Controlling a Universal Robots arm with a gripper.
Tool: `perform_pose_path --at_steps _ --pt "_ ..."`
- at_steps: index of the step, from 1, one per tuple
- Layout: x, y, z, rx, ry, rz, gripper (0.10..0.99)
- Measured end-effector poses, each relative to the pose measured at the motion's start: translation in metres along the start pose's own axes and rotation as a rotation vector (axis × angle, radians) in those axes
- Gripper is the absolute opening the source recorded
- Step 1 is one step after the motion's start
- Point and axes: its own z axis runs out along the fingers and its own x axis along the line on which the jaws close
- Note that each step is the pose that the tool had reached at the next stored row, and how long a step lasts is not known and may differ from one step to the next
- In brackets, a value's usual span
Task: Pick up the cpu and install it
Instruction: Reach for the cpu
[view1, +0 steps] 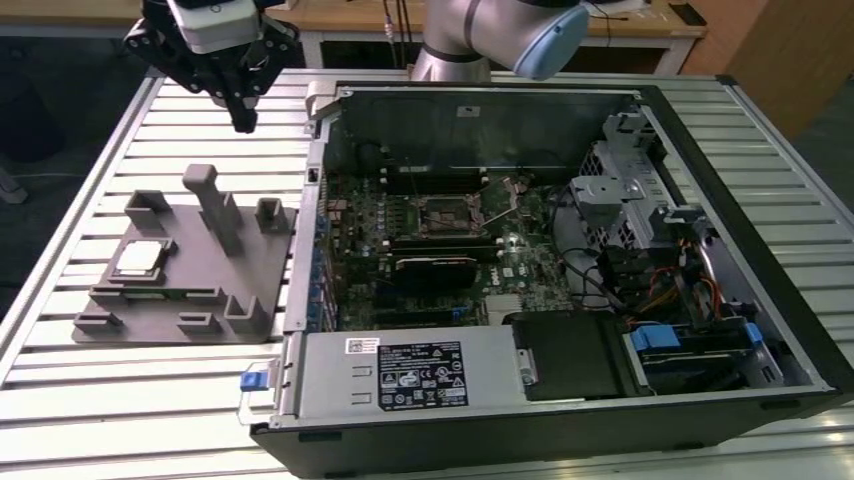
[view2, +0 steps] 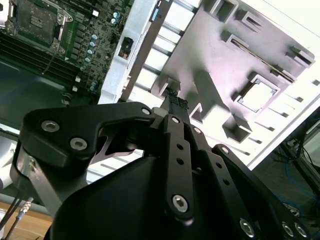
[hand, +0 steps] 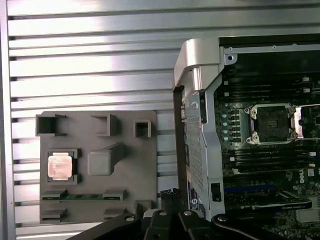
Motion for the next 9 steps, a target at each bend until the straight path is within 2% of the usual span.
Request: perform_pose_path --at_steps 9 --pt "0.0096 -0.0008 0.0005 0.0 0.0 0.0 0.106"
